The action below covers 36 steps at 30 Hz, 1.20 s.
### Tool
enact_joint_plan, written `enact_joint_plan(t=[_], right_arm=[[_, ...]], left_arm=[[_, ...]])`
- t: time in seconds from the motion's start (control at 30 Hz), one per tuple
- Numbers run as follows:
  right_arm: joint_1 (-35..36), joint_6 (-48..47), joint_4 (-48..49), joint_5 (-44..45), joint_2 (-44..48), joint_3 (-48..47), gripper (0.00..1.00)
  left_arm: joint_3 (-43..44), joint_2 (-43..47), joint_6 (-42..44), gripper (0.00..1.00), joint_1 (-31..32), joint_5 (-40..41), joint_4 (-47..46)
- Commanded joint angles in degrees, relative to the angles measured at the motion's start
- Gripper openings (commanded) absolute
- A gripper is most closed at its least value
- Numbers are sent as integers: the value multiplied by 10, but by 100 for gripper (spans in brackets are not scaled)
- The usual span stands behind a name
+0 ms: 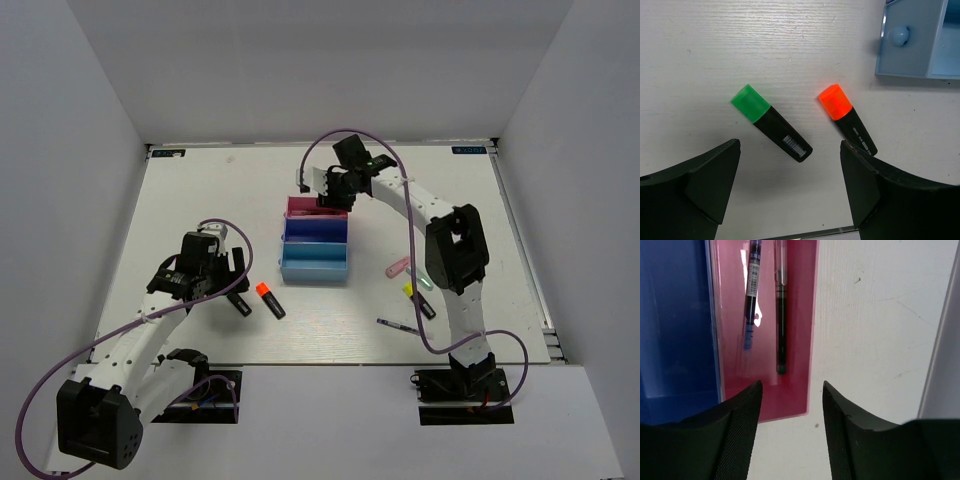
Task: Sort the stationery into containers
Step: Place the pen in the storage box, then pick up the pen from the center of the board.
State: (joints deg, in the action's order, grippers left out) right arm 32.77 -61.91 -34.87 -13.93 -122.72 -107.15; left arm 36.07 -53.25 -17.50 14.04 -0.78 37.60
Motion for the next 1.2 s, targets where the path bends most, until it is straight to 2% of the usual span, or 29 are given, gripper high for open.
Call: enact_joint_plan(t=[0.0,0.03,0.07,0.1,0.13,0.17,0.2,0.23,0.27,0.33,0.37,0.4,0.43,0.47,0.57,0.67,0.7,0.73,0.97,1.17], right_arm=[[2,65,0,-22,41,-14,55],[0,100,6,-36,65,-5,50],[-1,128,12,-36,94,4,40],[-2,199,22,-31,131,15,13],[-3,249,70,30,149,69,0],[-3,336,91,61,169,91,0],[-3,367,103,85,217,127,0],[-5,376,40,62,227,130,0],[-10,386,-52,51,232,115,0],[-19,392,-180,-8,243,111,0],[-26,382,-246,-77,257,140,57],[-30,345,-262,-92,282,168,77],[-32,328,-274,-104,298,200,87],[-31,309,-267,-95,338,310,90],[-26,273,-210,-69,442,472,88],[-24,275,-153,-43,514,573,72],[-20,276,-144,-35,521,593,62],[-19,280,-143,-35,527,600,60],[7,302,-88,-28,514,656,59],[34,325,-20,26,471,684,59]], left_arm=[[0,5,-4,91,-2,-11,-9],[-1,6,-3,87,-2,-15,-12],[0,5,-4,84,-2,-17,-11],[0,5,-3,77,-2,-21,-11],[-1,7,-4,57,-2,-24,-13],[-1,5,-7,45,-2,-23,-13],[0,6,-8,33,-2,-25,-12],[0,4,-10,24,-2,-21,-11],[-1,4,-17,19,-1,-19,-10],[0,3,-22,19,-2,-11,-5],[2,2,-24,24,-2,-9,-1],[4,-2,-26,52,-2,-10,-1],[5,-3,-29,63,-2,-12,-1],[5,-2,-32,74,-2,-16,0],[4,-6,-38,82,-2,-34,-3],[5,-11,-39,82,-1,-48,-6],[5,-11,-40,82,-2,-50,-6],[5,-13,-39,82,-2,-53,-6],[4,-9,-35,82,-2,-42,-4],[4,-10,-34,82,-2,-43,-4]])
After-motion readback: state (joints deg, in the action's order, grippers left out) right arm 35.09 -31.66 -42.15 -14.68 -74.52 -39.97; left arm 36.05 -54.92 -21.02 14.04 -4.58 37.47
